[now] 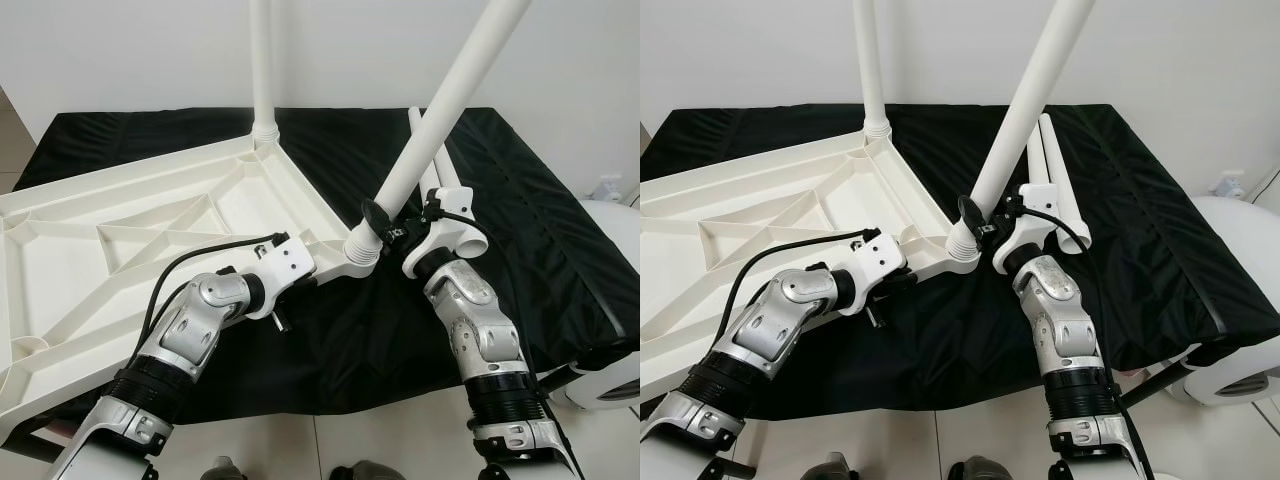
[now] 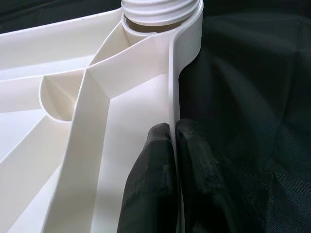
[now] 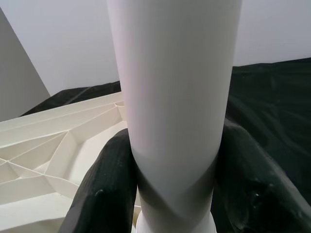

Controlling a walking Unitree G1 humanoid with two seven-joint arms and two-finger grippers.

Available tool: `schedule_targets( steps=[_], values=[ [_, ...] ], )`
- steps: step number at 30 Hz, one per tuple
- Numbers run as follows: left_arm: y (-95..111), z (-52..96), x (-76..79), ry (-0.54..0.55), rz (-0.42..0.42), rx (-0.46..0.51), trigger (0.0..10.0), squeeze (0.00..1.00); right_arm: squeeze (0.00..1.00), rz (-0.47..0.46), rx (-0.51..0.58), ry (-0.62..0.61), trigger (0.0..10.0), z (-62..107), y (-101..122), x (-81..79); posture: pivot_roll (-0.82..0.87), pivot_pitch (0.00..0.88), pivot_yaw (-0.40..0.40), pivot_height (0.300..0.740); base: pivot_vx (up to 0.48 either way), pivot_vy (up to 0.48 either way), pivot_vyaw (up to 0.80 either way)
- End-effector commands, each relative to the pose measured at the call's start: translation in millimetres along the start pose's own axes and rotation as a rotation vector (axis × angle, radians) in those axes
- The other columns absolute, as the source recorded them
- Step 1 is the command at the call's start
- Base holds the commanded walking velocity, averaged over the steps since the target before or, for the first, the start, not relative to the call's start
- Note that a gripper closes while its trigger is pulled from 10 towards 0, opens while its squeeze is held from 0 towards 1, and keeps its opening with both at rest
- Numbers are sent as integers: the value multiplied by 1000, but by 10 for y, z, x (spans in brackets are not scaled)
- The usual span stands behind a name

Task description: Building children table

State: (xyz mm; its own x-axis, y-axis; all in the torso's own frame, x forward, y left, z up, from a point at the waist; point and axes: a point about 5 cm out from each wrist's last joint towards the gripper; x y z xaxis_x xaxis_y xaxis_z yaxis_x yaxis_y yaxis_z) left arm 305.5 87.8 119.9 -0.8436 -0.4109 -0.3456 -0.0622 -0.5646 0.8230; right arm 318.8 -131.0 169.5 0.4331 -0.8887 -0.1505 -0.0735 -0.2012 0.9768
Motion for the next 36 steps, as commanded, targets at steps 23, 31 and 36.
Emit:
schedule_targets(
  steps=[23,31,36],
  values=[
    [-198,107,-55,74,47,-89,10000,0,0,15,-141,-9,10000,-86,-214,6,48,0,-66,740,0,0,0],
    [-200,144,-78,90,51,-92,10000,0,0,48,-169,63,10000,-134,-282,-126,59,0,-74,740,0,0,0],
    [-205,171,-92,104,56,-93,10000,0,0,60,-180,95,10000,-135,-320,-171,59,0,-75,740,0,0,0]
  ],
)
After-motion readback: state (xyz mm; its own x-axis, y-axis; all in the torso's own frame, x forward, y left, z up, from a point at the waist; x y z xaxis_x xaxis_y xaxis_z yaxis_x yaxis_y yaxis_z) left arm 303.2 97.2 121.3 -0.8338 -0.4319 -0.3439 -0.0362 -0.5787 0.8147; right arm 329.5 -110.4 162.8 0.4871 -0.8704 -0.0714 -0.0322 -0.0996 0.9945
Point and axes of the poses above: a point about 5 cm out from each wrist's last joint towards the gripper, its own z axis pointing back from the gripper into the wrist, its own y axis along the axis of the wrist's last joint, x = y × z, and after that the axes turned 3 degrees about -z, right-handed
